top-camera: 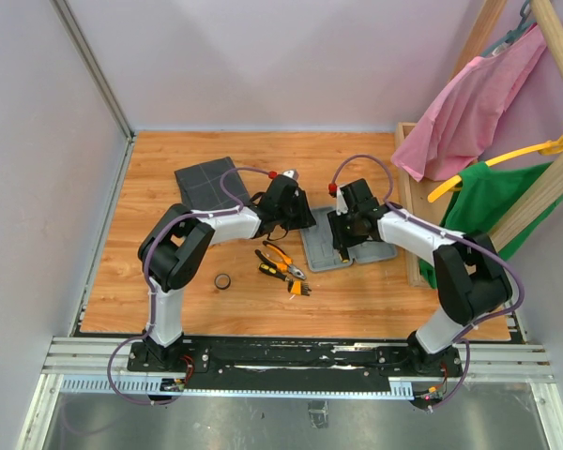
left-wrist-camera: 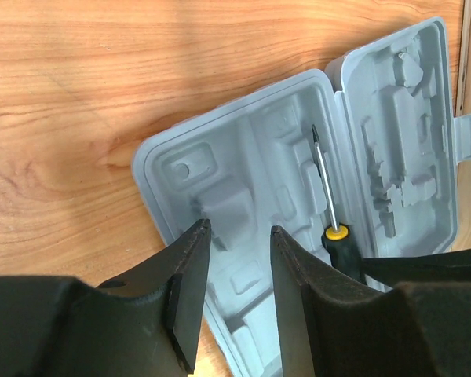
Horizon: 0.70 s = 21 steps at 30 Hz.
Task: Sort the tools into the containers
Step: Adjust the screwdriver in the storage box.
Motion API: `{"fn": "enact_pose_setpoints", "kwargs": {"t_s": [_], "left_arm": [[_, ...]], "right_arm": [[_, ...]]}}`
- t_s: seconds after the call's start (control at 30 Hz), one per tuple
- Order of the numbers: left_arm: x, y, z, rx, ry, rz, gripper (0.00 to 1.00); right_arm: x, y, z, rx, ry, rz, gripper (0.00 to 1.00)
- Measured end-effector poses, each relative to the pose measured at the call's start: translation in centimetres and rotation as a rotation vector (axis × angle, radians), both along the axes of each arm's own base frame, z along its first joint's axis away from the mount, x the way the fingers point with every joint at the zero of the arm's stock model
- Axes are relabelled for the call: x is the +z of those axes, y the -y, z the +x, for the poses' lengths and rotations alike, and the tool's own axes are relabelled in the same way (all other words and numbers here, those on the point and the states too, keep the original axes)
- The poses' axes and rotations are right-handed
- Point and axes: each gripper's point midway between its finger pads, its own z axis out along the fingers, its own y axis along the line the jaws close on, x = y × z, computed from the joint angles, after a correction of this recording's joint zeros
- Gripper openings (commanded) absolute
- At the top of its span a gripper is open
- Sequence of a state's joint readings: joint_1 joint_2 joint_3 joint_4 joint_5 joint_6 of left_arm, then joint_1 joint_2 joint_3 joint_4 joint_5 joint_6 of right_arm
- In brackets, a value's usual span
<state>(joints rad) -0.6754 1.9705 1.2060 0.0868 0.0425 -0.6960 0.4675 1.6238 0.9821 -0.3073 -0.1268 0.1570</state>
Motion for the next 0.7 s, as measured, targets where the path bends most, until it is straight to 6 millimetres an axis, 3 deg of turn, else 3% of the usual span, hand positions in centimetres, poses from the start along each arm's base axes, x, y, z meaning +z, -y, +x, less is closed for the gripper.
{"fn": "enact_pose_setpoints", "kwargs": {"t_s": [0.43,0.7], "left_arm": [[0.0,0.0,0.0,0.000,0.000,0.000,0.41],[0.2,0.2,0.0,0.002,-0.007,-0.004,0.44]], "right_arm": [[1.4,1.0,-1.0,-0.020,0.037,0.000,0.34],[0.3,1.1,-1.8,-0.027,-0.001,-0.001,0.31]]}}
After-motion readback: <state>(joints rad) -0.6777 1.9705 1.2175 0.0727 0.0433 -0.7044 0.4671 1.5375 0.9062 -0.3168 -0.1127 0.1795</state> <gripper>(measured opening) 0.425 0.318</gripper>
